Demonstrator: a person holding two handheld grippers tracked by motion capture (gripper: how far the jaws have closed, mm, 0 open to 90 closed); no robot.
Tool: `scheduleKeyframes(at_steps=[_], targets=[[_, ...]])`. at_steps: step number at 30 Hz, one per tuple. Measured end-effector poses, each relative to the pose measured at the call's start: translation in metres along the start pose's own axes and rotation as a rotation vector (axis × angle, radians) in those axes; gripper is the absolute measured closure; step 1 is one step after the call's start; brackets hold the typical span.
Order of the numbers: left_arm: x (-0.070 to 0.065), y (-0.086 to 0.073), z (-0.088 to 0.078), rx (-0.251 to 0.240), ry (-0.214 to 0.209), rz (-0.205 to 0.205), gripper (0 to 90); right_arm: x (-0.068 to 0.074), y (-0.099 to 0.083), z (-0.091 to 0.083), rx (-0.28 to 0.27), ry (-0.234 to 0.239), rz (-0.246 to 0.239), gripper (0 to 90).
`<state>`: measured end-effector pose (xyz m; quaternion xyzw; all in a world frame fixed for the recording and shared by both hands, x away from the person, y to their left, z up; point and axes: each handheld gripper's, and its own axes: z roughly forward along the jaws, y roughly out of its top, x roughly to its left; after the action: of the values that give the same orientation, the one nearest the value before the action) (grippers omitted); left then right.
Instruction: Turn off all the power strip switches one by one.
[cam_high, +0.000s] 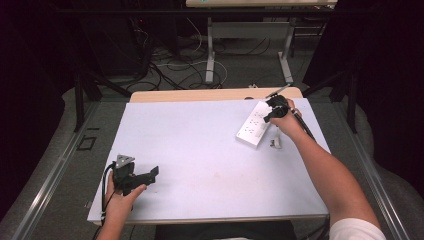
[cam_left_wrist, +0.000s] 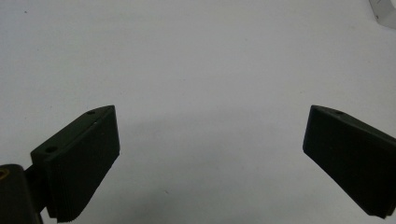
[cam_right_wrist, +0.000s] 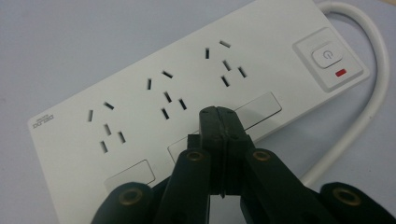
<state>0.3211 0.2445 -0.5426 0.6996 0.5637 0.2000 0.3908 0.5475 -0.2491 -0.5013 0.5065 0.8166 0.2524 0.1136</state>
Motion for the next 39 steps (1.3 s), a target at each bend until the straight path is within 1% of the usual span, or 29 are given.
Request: scheduleKeyframes(at_steps=[1, 2, 3, 5, 6, 7, 9, 10, 11, 12, 14, 15, 16, 18, 19, 20, 21, 22, 24, 25, 26, 27, 28, 29, 31, 32, 37, 38, 39], targets=[[0.000, 0.000, 0.000, 0.000, 0.000, 0.000, 3.6, 0.001, 0.000, -0.001, 0.003, -0.001, 0.001, 90.0], [0.000, 0.000, 0.000, 0.000, -0.001, 0.001, 3.6, 0.001, 0.000, -0.001, 0.004, 0.004, -0.010, 90.0], [0.000, 0.000, 0.000, 0.000, -0.001, 0.001, 3.6, 0.002, 0.000, -0.002, 0.018, 0.008, -0.010, 90.0], [0.000, 0.000, 0.000, -0.001, -0.002, 0.001, 3.7, 0.004, -0.002, -0.001, 0.002, 0.015, -0.029, 90.0], [0.000, 0.000, 0.000, -0.001, -0.001, 0.001, 3.6, 0.005, -0.002, -0.001, 0.006, 0.014, -0.024, 90.0], [0.000, 0.000, 0.000, -0.001, 0.000, 0.001, 3.6, 0.006, -0.002, -0.002, 0.016, 0.019, -0.037, 90.0], [0.000, 0.000, 0.000, 0.000, 0.000, 0.000, 3.6, 0.008, -0.003, -0.001, 0.008, 0.023, -0.051, 90.0], [0.000, 0.000, 0.000, 0.000, 0.000, 0.001, 3.6, 0.010, -0.002, -0.002, 0.024, 0.012, -0.042, 90.0], [0.000, 0.000, 0.000, 0.000, 0.000, 0.001, 3.7, 0.011, -0.002, -0.001, 0.021, 0.026, -0.044, 90.0], [0.000, 0.000, 0.000, 0.000, 0.000, 0.000, 3.6, 0.012, -0.002, -0.001, 0.024, 0.026, -0.044, 90.0], [0.000, 0.000, 0.000, -0.001, 0.000, 0.000, 3.6, 0.014, -0.003, -0.001, 0.030, 0.029, -0.062, 90.0], [0.000, 0.000, 0.000, -0.001, 0.000, 0.000, 3.6, 0.016, -0.003, 0.000, 0.026, 0.032, -0.061, 90.0], [0.000, 0.000, 0.000, -0.001, 0.000, -0.001, 3.6, 0.017, -0.003, 0.000, 0.037, 0.032, -0.054, 90.0], [0.000, 0.000, 0.000, -0.002, 0.001, -0.001, 3.7, 0.018, -0.003, 0.001, 0.032, 0.043, -0.073, 90.0], [0.000, 0.000, 0.000, -0.001, 0.000, -0.001, 3.6, 0.017, -0.003, 0.002, 0.031, 0.040, -0.084, 90.0], [0.000, 0.000, 0.000, -0.002, 0.000, 0.000, 3.7, 0.018, -0.003, 0.004, 0.009, 0.053, -0.073, 90.0], [0.000, 0.000, 0.000, -0.001, 0.000, 0.000, 3.6, 0.019, -0.002, 0.002, 0.046, 0.041, -0.069, 90.0], [0.000, 0.001, 0.000, -0.002, 0.000, 0.000, 3.7, 0.019, -0.003, 0.002, 0.044, 0.035, -0.076, 90.0], [0.000, 0.001, 0.000, -0.001, 0.000, 0.001, 3.7, 0.019, -0.003, 0.004, 0.037, 0.035, -0.074, 90.0], [0.000, 0.000, 0.000, -0.001, 0.000, 0.000, 3.6, 0.020, -0.003, 0.003, 0.045, 0.032, -0.066, 90.0], [0.000, 0.000, 0.000, -0.001, 0.000, 0.000, 3.7, 0.019, -0.003, 0.004, 0.040, 0.030, -0.072, 90.0], [0.000, 0.000, 0.000, -0.001, 0.000, 0.000, 3.6, 0.019, -0.003, 0.005, 0.040, 0.035, -0.062, 90.0], [0.000, 0.000, 0.000, -0.001, 0.000, 0.000, 3.6, 0.018, -0.004, 0.005, 0.042, 0.031, -0.078, 90.0], [0.000, 0.000, 0.000, -0.001, 0.000, 0.000, 3.6, 0.018, -0.004, 0.004, 0.076, 0.021, -0.065, 90.0], [0.000, 0.001, 0.000, -0.002, 0.000, 0.000, 3.7, 0.018, -0.005, 0.007, 0.065, 0.024, -0.074, 90.0], [0.000, 0.001, 0.000, -0.002, 0.000, 0.000, 3.7, 0.018, -0.005, 0.008, 0.049, 0.029, -0.066, 90.0], [0.000, 0.000, 0.000, 0.000, 0.001, 0.003, 3.6, 0.017, -0.005, 0.008, 0.045, 0.031, -0.078, 90.0], [0.000, 0.000, 0.000, 0.000, 0.001, 0.003, 3.6, 0.017, -0.004, 0.005, 0.090, 0.019, -0.091, 90.0], [0.000, 0.000, 0.000, 0.000, 0.001, 0.003, 3.6, 0.017, -0.005, 0.007, 0.060, 0.033, -0.088, 90.0]])
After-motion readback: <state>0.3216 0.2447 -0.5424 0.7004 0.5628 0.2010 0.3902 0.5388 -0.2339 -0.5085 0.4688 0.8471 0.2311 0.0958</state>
